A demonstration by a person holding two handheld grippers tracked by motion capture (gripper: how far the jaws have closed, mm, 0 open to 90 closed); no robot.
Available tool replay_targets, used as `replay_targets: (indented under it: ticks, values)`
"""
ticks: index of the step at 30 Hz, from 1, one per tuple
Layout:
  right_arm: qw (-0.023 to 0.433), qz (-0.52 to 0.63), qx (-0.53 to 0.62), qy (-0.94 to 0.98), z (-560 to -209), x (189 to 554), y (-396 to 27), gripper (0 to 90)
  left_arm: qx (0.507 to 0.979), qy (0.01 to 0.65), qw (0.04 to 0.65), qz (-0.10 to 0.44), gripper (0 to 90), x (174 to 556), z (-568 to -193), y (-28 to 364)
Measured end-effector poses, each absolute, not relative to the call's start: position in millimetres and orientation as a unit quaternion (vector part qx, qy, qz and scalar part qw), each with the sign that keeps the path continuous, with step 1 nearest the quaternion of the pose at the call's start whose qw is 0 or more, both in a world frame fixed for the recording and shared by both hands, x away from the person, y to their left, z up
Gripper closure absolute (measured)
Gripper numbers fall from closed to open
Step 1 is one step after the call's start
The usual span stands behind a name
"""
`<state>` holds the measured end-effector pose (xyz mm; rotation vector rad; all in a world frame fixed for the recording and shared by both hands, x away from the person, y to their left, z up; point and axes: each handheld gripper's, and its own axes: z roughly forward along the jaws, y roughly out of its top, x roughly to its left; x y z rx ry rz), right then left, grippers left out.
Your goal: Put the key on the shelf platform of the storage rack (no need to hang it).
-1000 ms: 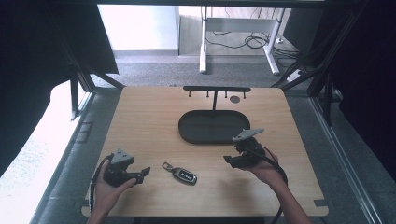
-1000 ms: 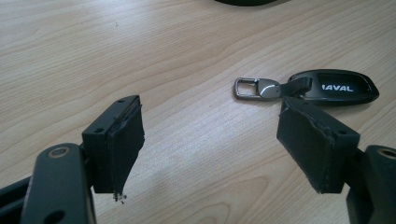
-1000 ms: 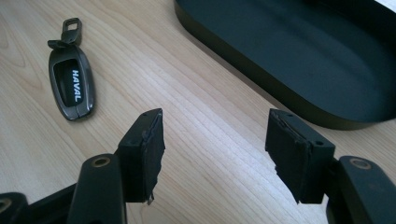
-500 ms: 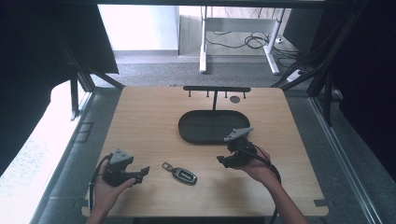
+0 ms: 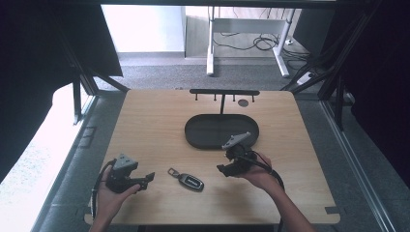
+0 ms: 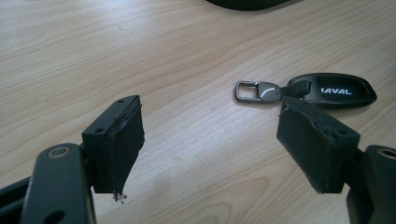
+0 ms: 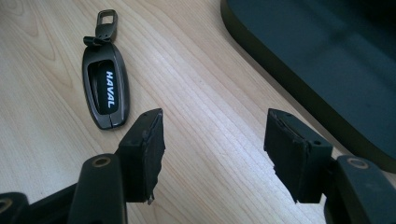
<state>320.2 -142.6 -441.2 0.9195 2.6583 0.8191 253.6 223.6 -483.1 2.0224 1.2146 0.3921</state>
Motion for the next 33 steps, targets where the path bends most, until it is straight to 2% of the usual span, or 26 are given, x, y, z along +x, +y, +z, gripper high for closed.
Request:
replay_targets:
  ticks: [7, 33]
  values:
    - [0.088, 0.288, 0.304, 0.904, -441, 321, -132, 38.5, 0.789, 0.470, 0.364, 0.153, 23.2, 254, -484, 223]
    - [0.076, 0.281, 0.262, 0.920, -446, 321, -87, 38.1, 0.789, 0.470, 0.364, 0.153, 23.1, 254, -484, 222]
